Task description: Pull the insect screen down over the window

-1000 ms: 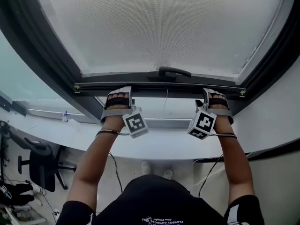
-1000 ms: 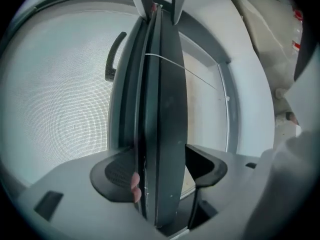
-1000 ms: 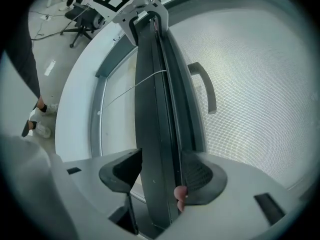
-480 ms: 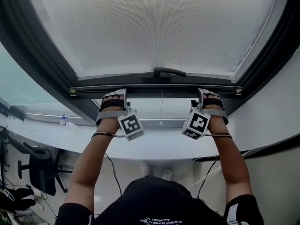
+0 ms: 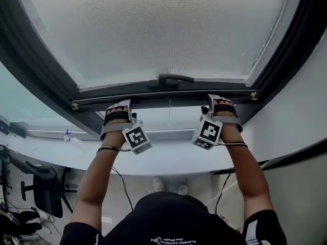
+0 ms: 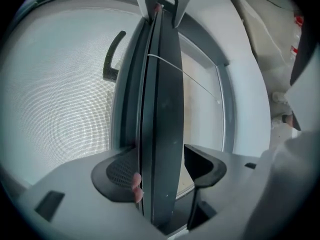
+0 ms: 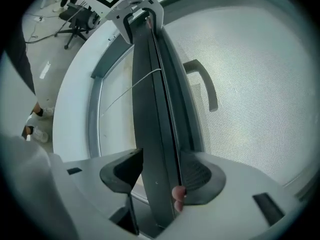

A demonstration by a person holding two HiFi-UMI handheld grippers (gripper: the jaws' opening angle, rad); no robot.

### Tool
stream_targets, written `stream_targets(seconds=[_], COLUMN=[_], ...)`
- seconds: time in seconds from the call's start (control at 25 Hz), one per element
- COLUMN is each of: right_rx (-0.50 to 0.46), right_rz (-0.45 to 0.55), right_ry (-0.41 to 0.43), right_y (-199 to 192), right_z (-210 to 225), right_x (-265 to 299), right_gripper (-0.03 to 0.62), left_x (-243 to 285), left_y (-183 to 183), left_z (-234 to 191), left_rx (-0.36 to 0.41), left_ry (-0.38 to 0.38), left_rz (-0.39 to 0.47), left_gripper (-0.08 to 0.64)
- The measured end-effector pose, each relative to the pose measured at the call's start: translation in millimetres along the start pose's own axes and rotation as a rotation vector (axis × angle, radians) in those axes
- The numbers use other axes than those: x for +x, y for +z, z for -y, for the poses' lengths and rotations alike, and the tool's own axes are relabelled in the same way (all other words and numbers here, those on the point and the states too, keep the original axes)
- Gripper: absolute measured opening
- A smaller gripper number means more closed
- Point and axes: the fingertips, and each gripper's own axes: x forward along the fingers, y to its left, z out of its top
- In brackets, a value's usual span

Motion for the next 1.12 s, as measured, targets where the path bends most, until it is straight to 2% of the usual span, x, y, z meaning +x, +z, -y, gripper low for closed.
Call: stream_targets(seconds=[0.12, 0.4, 0.56, 0.76, 0.88, 1.0, 1.12], right_rx=[0.012, -0.002, 0.007, 0.067, 0.146, 0.199, 0.247], right_rz=[0.018, 0.008, 0.03, 0.087, 0.153, 0.213, 0.269], right_ry=[0.022, 0.034, 0.052, 0.012, -0.023, -0.064, -0.074], right_y=[-1.0, -4.9, -3.8, -0.6, 5.5, 13.7, 16.7], right_z=[-2.0, 6.9, 6.7, 15.2, 26.3, 38.4, 40.4], right_x=[2.1, -0.7, -2.4, -16.9, -33.5, -51.4, -65.8], right_gripper=[0.242, 0.195, 0.194, 0.195, 0.195, 0.195, 0.195], left_x=[2.4, -0.2, -0.6, -8.1, -23.3, -44.3, -71.4], left_y=[-0.3, -0.3, -0.7, 1.9, 7.3, 13.9, 20.2], left_z=[-1.3, -4.5, -4.7, -10.3, -13.4, -18.7, -25.3], left_rx=[0.0, -0.017, -0.031, -0.077, -0.154, -0.228, -0.392], left_ry=[0.013, -0.021, -0.035, -0.011, -0.015, 0.014, 0.014], left_rz=[-0.003, 0.004, -0.005, 0.012, 0.044, 0.09, 0.163], left_gripper=[0.298, 0.295, 0.295, 0.293, 0.293, 0.293, 0.293])
